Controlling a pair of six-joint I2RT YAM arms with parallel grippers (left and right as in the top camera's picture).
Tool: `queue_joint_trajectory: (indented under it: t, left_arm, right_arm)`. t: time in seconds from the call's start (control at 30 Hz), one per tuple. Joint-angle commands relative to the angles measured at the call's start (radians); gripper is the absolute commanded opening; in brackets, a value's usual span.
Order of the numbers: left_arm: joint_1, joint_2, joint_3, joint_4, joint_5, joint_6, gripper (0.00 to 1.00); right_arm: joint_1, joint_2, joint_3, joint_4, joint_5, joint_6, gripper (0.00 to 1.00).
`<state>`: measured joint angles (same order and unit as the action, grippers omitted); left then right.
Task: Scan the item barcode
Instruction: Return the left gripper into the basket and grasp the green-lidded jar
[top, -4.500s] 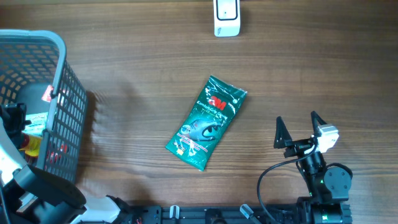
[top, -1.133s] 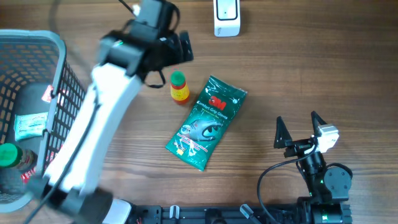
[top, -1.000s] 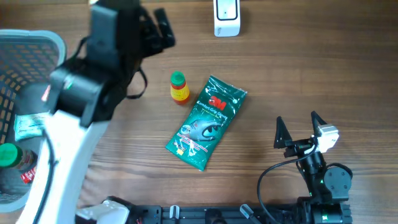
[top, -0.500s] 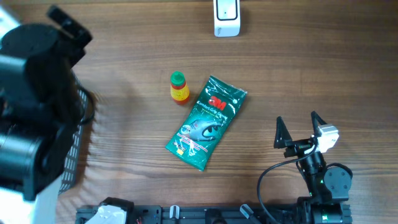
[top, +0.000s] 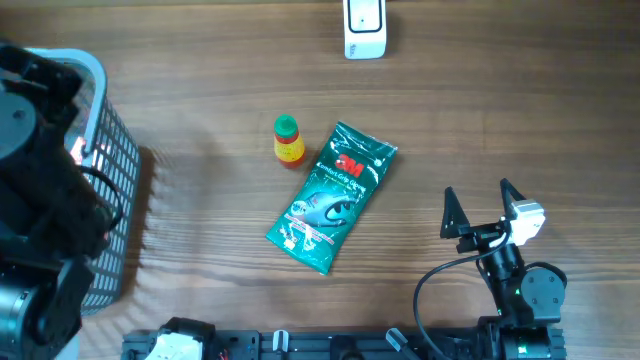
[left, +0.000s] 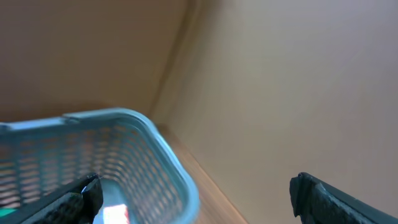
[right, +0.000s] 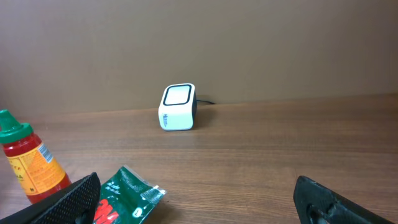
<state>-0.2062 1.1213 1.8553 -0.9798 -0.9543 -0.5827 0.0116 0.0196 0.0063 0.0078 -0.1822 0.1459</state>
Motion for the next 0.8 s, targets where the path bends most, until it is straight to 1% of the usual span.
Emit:
queue_joint_trajectory:
  t: [0.0,0.1,0.17,0.2,0.27,0.33,0.37,0.43,0.47,0.53,0.57,0.67,0.77]
  left_arm:
    - [0.106,0.026,0.002,0.003,-0.143,-0.01,1.0]
    - [0.254,0.053,0.002,-0.009,-0.11,-0.01,1.0]
    - [0.371,0.084,0.002,-0.053,0.006,-0.024,1.0]
    - [0.422,0.101,0.002,-0.101,0.065,-0.083,1.0]
    - [0.542,0.154,0.002,-0.261,0.209,-0.267,1.0]
    - [0.648,0.214,0.002,-0.393,0.297,-0.393,1.0]
    - [0.7,0.25,0.0,-0.447,0.327,-0.422,1.0]
    - [0.803,0.321,-0.03,-0.492,0.417,-0.425,1.0]
    - [0.834,0.338,-0.051,-0.49,0.451,-0.425,1.0]
    - [0.92,0.374,-0.129,-0.47,0.521,-0.482,1.0]
    - [0.962,0.381,-0.187,-0.427,0.547,-0.502,1.0]
    - [1.029,0.381,-0.33,-0.31,0.546,-0.572,1.0]
    - [1.041,0.381,-0.455,-0.16,0.546,-0.608,1.0]
  right_arm:
    - [0.002,-0.006,-0.001,0.005,0.006,0.013,1.0]
    - [0.002,-0.006,-0.001,0.005,0.006,0.013,1.0]
    - [0.002,-0.006,-0.001,0.005,0.006,0.013,1.0]
    - [0.002,-0.006,-0.001,0.005,0.006,0.013,1.0]
    - [0.002,-0.006,-0.001,0.005,0.006,0.013,1.0]
    - [0.002,-0.006,-0.001,0.005,0.006,0.013,1.0]
    - [0.002,-0.006,-0.001,0.005,0.006,0.013,1.0]
    - [0.002,-0.006,-0.001,0.005,0.006,0.013,1.0]
    - [0.002,-0.006,-0.001,0.005,0.006,0.013,1.0]
    - [0.002,-0.006,-0.001,0.005,0.006,0.013,1.0]
    - [0.002,-0.006,-0.001,0.005,0.006,0.014,1.0]
    - [0.002,-0.006,-0.001,0.005,0.006,0.013,1.0]
    - [0.002,-0.006,-0.001,0.005,0.006,0.013,1.0]
